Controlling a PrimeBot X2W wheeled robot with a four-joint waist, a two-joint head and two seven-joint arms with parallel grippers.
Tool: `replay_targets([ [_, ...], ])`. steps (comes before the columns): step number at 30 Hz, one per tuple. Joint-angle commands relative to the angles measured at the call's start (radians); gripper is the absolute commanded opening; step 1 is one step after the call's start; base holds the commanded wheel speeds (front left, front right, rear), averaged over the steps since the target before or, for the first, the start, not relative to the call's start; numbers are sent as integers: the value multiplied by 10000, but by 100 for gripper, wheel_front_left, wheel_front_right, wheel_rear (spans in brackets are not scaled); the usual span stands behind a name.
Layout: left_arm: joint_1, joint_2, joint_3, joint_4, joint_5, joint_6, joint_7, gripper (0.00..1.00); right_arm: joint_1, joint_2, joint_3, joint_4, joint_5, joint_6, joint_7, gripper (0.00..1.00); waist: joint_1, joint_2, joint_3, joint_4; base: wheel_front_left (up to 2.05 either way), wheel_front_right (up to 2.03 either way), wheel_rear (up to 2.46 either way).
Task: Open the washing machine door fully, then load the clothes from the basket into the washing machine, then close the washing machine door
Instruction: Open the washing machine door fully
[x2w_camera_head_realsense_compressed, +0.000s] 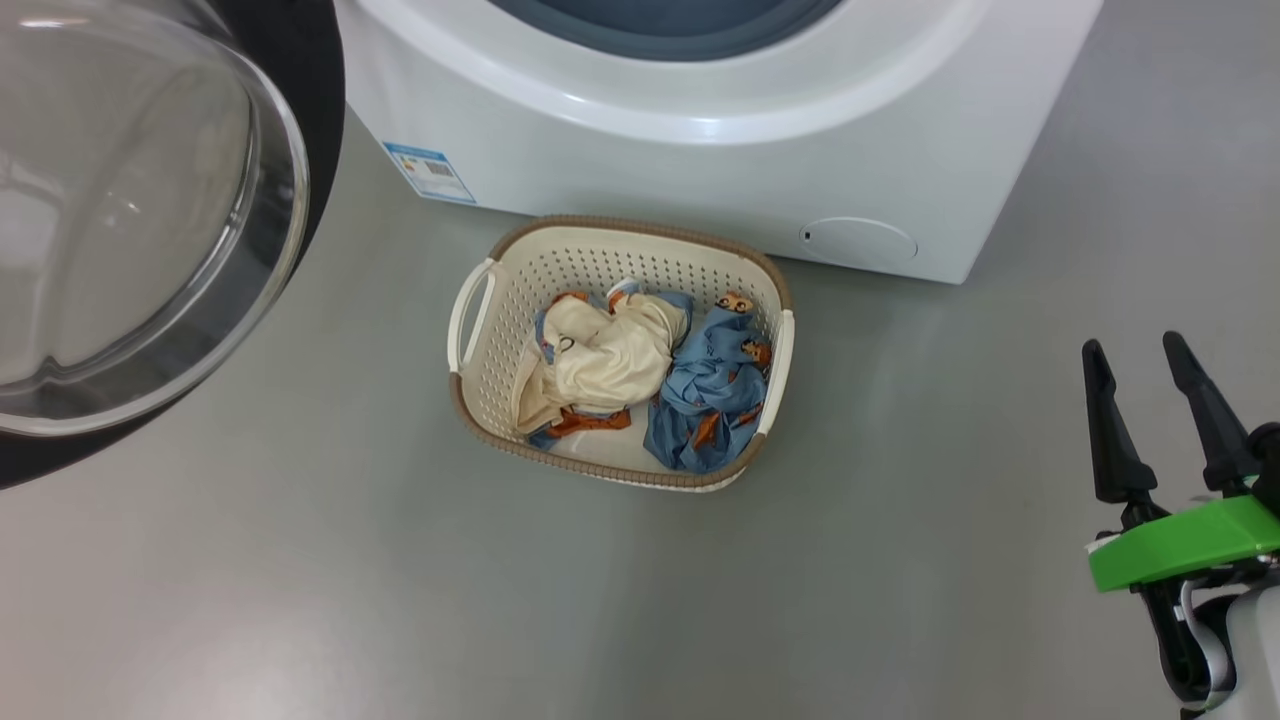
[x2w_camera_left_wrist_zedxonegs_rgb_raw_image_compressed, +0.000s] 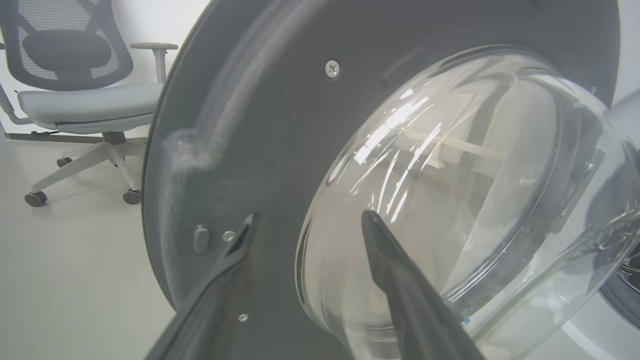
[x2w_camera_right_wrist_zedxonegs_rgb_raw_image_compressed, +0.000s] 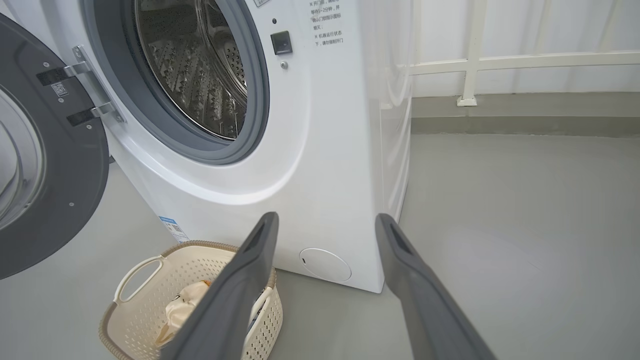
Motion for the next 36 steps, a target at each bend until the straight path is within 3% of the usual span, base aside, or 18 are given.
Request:
replay_targets([
  [1, 386, 558, -3, -473, -235, -22, -51, 100, 233, 37, 217, -186, 53, 14, -132, 100, 0, -1, -278, -5, 0, 0, 0],
  [16, 2142, 497, -1657, -2197, -1177, -23, -51, 100, 564, 285, 272, -169, 176, 14, -132, 100, 0, -1, -1106, -378, 0, 0, 0],
  [36, 2617, 906, -4804, -3522, -1685, -23, -51, 100, 809, 579, 57, -331, 234, 14, -132, 100, 0, -1, -1352, -2396, 0, 0, 0],
])
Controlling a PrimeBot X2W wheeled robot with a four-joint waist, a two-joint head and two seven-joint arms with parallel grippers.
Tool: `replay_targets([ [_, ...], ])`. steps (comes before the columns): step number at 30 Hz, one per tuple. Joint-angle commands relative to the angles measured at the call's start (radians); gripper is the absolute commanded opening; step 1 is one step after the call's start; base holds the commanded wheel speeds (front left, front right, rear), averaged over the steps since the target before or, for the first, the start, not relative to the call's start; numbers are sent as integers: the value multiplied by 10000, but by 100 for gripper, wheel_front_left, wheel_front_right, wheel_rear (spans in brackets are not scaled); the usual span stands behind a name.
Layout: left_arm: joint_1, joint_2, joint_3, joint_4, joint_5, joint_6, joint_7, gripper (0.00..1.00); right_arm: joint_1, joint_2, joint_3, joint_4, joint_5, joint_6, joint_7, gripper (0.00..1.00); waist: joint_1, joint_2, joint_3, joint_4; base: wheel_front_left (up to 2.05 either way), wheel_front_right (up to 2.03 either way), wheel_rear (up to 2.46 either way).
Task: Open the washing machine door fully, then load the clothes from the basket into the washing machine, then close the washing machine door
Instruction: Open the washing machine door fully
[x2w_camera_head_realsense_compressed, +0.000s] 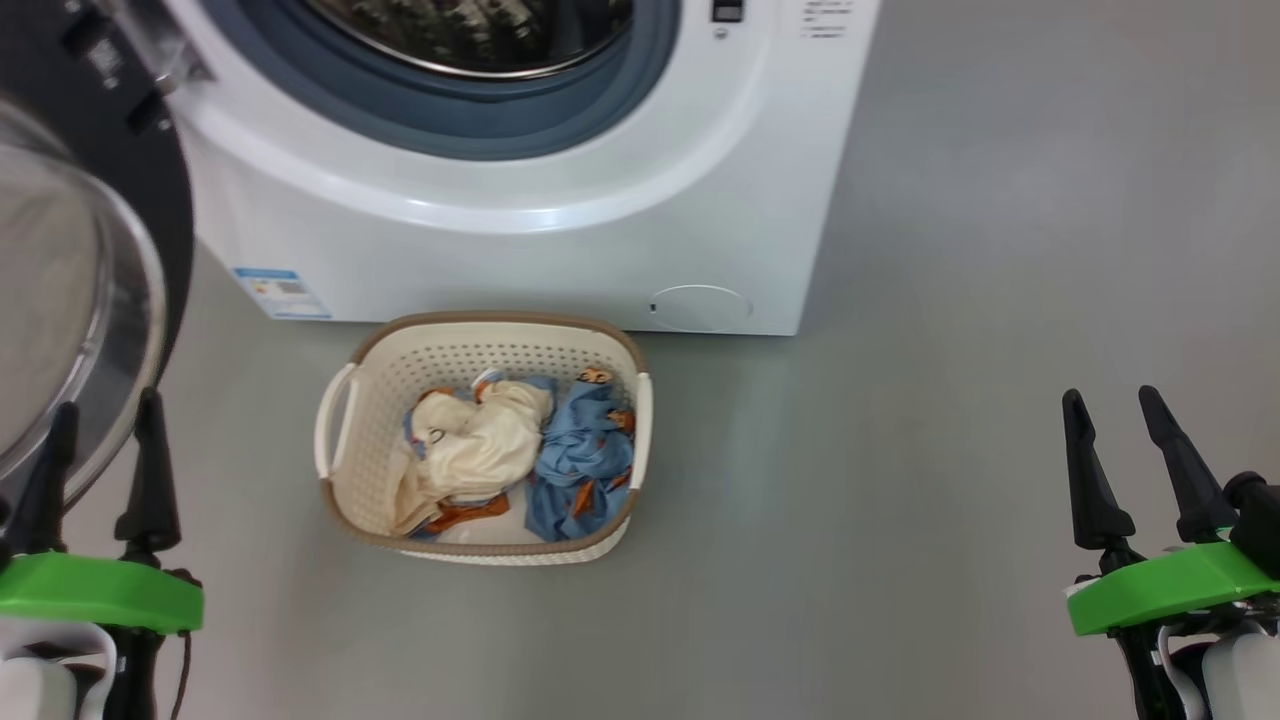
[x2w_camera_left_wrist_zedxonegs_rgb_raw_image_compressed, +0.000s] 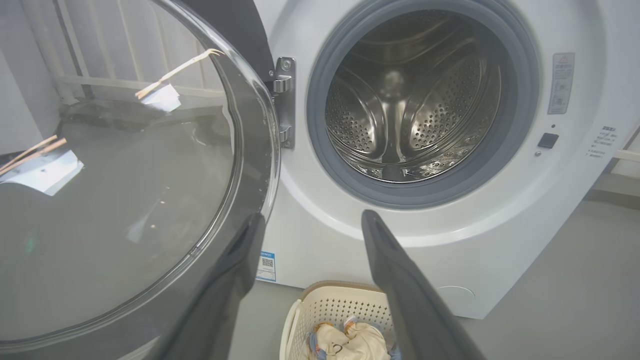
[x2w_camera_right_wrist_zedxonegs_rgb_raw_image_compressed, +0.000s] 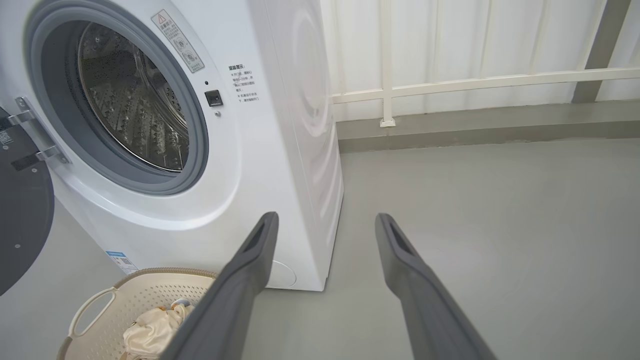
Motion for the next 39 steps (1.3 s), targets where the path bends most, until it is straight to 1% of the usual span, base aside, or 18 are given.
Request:
replay_targets([
  [1, -30, 507, 168, -352, -121, -15, -55, 100, 134, 0, 165, -273, 79, 14, -132, 100, 0, 0, -96, -564, 0, 0, 0],
  [6, 61, 457, -217, -611, -204, -15, -55, 100, 194, 81, 78, -327, 88, 14, -132, 100, 0, 0, -99, -1117, 0, 0, 0],
  [11, 187, 457, -261, -865, -48, -15, -55, 100, 190, 147, 80, -331, 116, 14, -132, 100, 0, 0, -114, -1581, 0, 0, 0],
  [17, 328, 387, -280, -912, -15, -15, -55, 100, 256, 180, 156, -369, 192, 14, -132, 100, 0, 0, -235, -1905, 0, 0, 0],
  [25, 410, 379, -371, -896, -76, -15, -55, 100, 293, 244, 141, -376, 211, 14, -132, 100, 0, 0, -246, -2077, 0, 0, 0],
  [39, 339, 336, -294, -608, -147, -15, -55, 100, 237, 311, 83, -405, 193, 14, -132, 100, 0, 0, -150, -2015, 0, 0, 0],
])
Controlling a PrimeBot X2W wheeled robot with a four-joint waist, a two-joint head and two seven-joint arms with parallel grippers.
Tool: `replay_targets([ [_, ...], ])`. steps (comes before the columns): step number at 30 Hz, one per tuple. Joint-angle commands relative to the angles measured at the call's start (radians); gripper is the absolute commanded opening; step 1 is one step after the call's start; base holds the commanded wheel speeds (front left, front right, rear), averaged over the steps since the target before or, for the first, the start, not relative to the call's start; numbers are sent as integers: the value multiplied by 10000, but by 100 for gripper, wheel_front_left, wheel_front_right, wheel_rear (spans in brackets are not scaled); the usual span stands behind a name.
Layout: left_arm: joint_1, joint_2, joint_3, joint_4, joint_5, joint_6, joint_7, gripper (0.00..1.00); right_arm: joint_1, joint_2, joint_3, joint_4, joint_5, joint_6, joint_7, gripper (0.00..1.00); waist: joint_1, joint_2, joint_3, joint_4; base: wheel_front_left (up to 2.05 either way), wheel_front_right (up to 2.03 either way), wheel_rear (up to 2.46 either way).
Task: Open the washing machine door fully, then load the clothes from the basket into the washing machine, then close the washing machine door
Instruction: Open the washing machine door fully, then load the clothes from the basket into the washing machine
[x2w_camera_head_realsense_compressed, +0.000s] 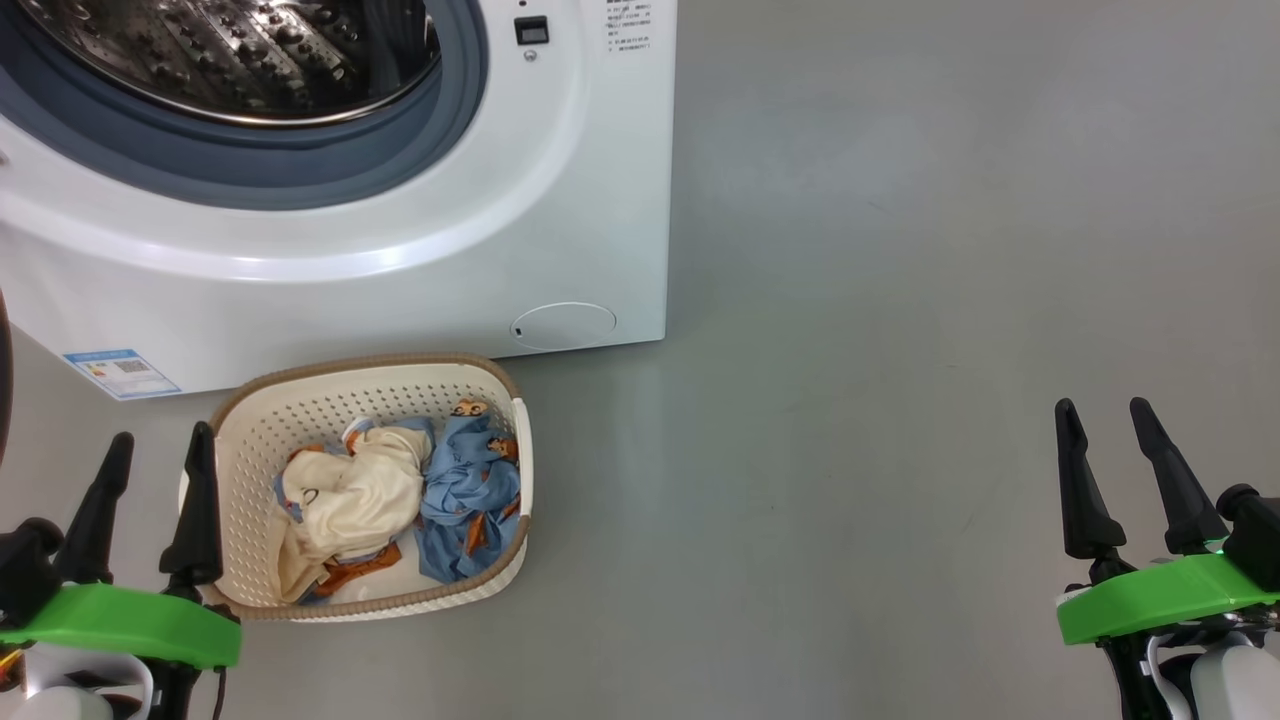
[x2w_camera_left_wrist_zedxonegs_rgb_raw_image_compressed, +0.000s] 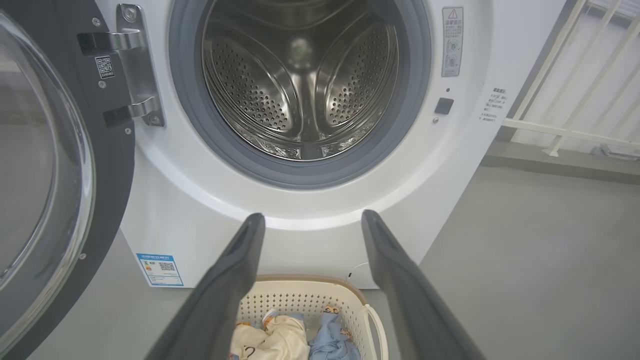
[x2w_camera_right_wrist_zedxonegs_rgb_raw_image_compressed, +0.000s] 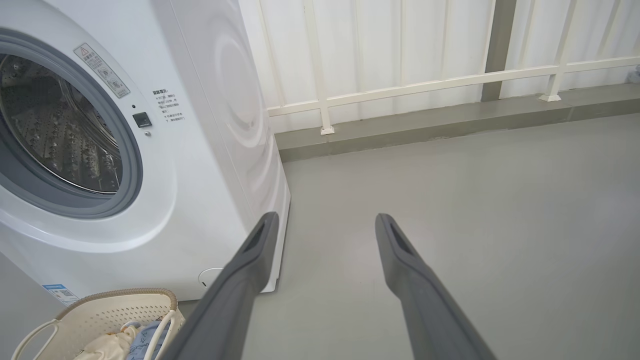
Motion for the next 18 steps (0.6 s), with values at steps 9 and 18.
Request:
replay_targets([
  [9, -346, 306, 497, -91, -43, -15, -55, 100, -98, -27, 218, -268, 86, 14, -132, 100, 0, -1, 130, 28, 9, -30, 21],
  [18, -402, 387, 399, -98, -135, -15, -55, 100, -166, 3, 238, -264, 79, 14, -132, 100, 0, -1, 214, 8, 86, -153, 66],
])
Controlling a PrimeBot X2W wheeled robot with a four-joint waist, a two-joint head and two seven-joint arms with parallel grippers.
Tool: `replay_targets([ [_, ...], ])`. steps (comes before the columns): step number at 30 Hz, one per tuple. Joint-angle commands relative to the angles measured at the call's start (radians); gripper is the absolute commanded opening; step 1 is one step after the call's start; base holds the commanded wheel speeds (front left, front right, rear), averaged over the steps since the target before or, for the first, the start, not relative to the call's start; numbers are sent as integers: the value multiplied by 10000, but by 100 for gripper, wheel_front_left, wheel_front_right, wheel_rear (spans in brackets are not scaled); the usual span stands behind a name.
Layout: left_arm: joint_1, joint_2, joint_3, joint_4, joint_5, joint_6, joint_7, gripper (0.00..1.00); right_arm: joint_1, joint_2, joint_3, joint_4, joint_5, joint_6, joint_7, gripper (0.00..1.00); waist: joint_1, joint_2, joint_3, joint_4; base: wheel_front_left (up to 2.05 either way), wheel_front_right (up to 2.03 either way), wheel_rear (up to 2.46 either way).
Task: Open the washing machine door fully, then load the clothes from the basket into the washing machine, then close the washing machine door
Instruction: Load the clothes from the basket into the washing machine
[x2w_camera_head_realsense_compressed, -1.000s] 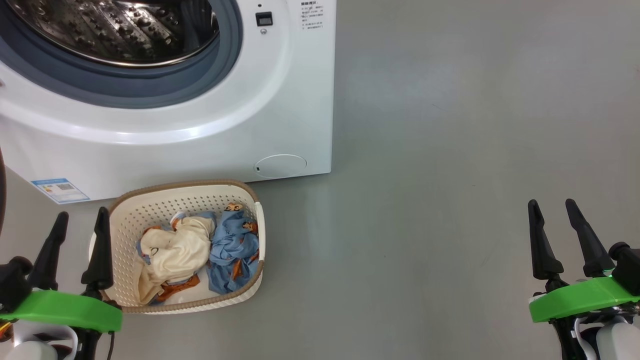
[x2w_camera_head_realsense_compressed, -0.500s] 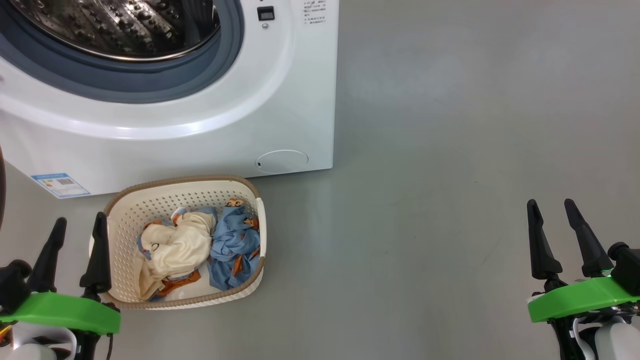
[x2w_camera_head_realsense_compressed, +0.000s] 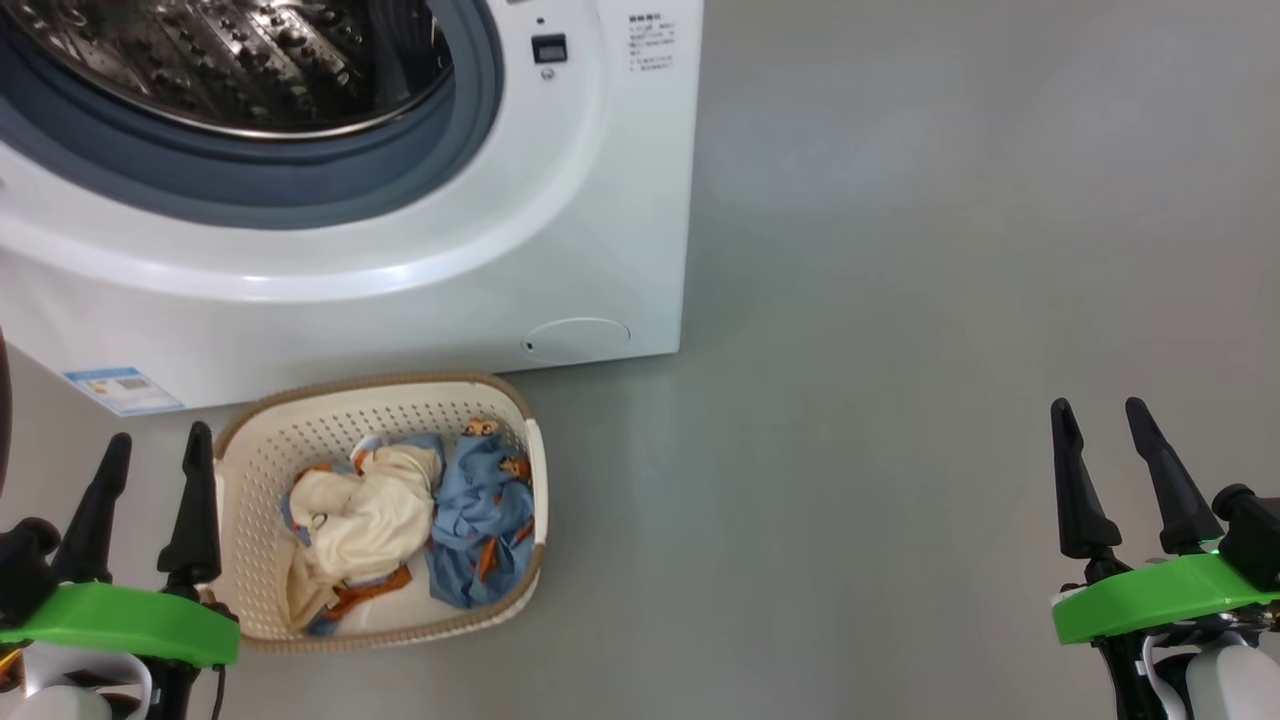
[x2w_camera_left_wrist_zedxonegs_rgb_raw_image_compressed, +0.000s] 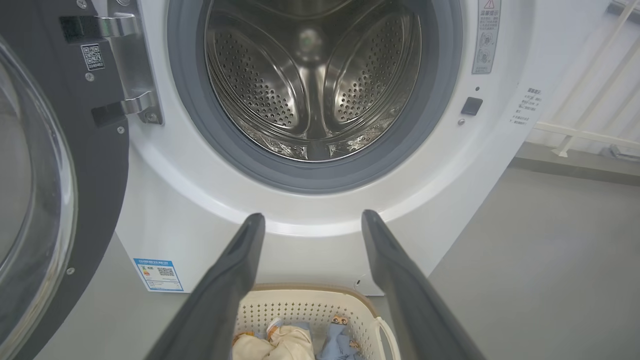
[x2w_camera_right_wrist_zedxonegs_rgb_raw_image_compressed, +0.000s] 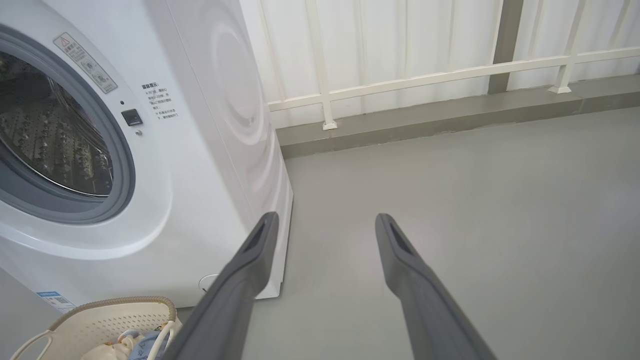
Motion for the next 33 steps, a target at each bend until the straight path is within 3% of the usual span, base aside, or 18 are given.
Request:
replay_targets([
  [1, -382, 427, 354, -184, -33, -15, -55, 100, -157, -76, 236, -263, 80, 14, -132, 100, 0, -1, 4, -2, 108, -166, 58],
  [10, -487, 378, 401, -159, -7, -15, -55, 100, -205, -63, 223, -288, 84, 14, -132, 100, 0, -1, 96, 31, 94, -120, 26],
  [24, -371, -172, 640, 128, 61, -15, -55, 100, -307, -63, 271, -307, 85, 14, -132, 100, 0, -1, 196, 125, 5, -5, 0],
  [33, -246, -740, 197, 988, 101, -15, -55, 100, -428, -58, 334, -421, 43, 14, -132, 100, 0, -1, 594, 159, 0, 0, 0],
])
